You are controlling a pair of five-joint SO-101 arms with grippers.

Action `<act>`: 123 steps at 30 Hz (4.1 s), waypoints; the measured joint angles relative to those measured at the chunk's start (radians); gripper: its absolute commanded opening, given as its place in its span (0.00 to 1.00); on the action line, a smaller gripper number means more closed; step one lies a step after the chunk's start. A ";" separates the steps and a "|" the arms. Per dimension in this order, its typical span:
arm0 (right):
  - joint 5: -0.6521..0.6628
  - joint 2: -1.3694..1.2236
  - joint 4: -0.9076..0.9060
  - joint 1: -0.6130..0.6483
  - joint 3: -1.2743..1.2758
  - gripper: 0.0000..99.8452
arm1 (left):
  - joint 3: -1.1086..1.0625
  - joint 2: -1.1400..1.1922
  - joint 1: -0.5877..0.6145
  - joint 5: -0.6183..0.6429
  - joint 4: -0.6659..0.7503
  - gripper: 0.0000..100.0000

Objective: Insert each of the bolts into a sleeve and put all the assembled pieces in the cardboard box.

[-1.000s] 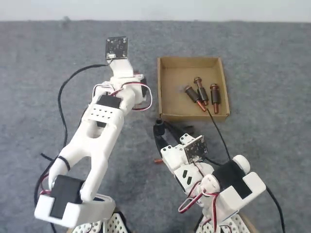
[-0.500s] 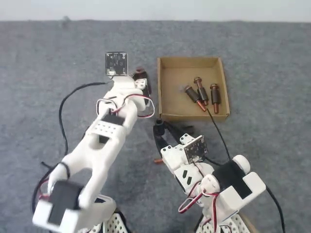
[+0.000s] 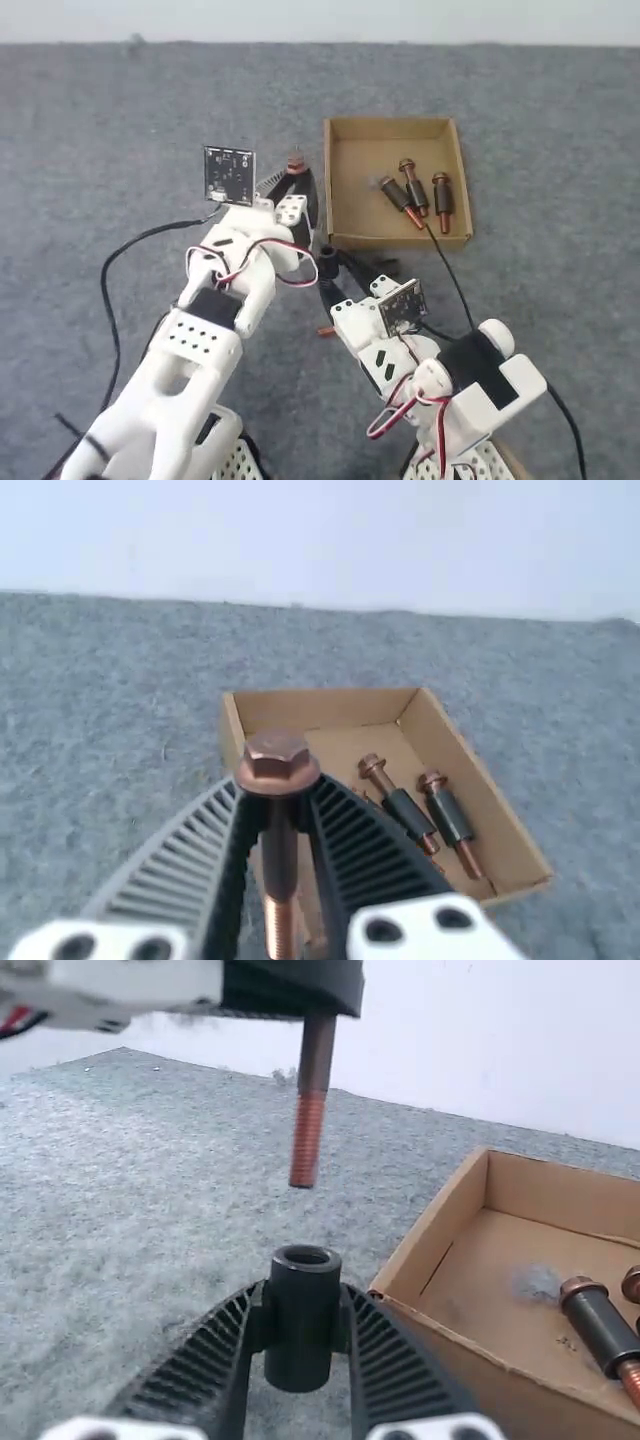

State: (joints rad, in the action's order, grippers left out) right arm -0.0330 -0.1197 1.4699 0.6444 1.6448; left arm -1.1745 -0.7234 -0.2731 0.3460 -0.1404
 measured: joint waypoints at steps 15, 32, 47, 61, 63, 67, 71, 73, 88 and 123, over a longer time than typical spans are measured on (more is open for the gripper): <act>0.000 0.000 0.000 0.061 0.000 0.01 | -0.023 -0.041 -0.009 0.000 -0.100 0.01; 0.000 -0.002 -0.121 0.066 -0.055 0.01 | -0.077 -0.043 -0.040 0.000 -0.068 0.01; 0.000 -0.002 -0.149 0.066 -0.074 0.01 | -0.080 -0.043 -0.037 0.018 -0.068 0.01; 0.000 -0.002 -0.155 0.049 -0.078 0.01 | -0.080 -0.043 -0.037 0.021 -0.068 0.01; 0.000 -0.002 -0.155 0.049 -0.078 0.01 | -0.080 -0.043 -0.037 0.026 -0.068 0.01; 0.000 -0.002 -0.155 0.040 -0.081 0.01 | -0.080 -0.043 -0.037 0.043 -0.068 0.01; 0.000 -0.002 -0.163 0.031 -0.101 0.01 | -0.078 -0.043 -0.035 0.052 -0.057 0.01; 0.000 -0.002 -0.164 0.031 -0.104 0.01 | -0.078 -0.043 -0.035 0.055 -0.055 0.01; 0.000 -0.002 -0.232 0.014 -0.150 0.01 | -0.080 -0.043 -0.023 0.066 -0.052 0.01; 0.074 -0.002 -0.149 0.006 -0.150 0.01 | -0.140 -0.044 -0.023 0.066 -0.012 0.01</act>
State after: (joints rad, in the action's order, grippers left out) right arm 0.0407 -0.1212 1.3211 0.6506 1.4945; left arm -1.3142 -0.7679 -0.2961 0.4120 -0.1527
